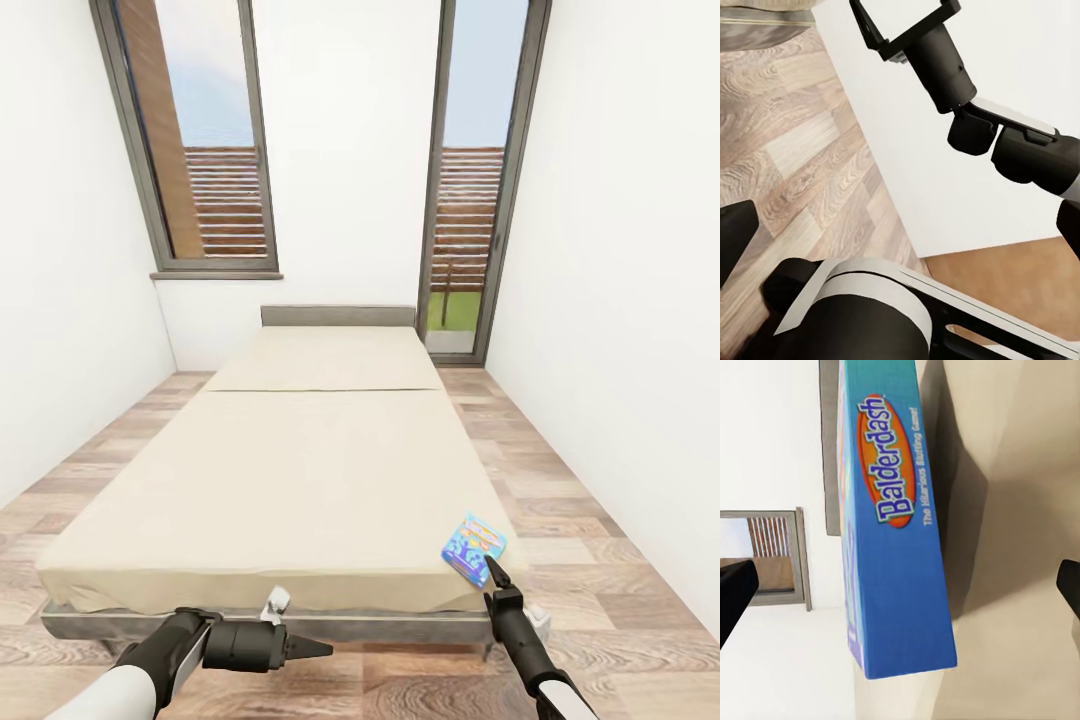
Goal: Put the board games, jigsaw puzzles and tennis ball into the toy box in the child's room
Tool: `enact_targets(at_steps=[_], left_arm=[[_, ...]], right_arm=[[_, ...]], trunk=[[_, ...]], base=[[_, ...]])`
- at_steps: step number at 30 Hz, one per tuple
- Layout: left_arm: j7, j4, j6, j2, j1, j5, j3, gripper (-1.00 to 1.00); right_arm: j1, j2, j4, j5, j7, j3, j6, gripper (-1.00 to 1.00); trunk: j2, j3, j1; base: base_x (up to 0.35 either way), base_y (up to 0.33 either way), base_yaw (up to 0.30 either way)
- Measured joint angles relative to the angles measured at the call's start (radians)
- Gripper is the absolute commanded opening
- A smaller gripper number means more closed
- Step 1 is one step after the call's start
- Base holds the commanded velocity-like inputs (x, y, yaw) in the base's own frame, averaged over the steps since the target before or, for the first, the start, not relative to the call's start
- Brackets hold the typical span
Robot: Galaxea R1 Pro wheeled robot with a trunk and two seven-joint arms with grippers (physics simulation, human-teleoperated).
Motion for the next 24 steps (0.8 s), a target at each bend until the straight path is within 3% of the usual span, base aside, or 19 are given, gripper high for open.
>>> enact_targets(at_steps=[24], left_arm=[[0.0, 0.0, 0.0, 0.0, 0.003, -0.001, 0.0, 1.0]], right_arm=[[0.0, 0.0, -0.001, 0.001, -0.019, 0.002, 0.0, 1.0]], trunk=[[0.0, 0.0, 0.0]], base=[[0.006, 0.002, 0.0]])
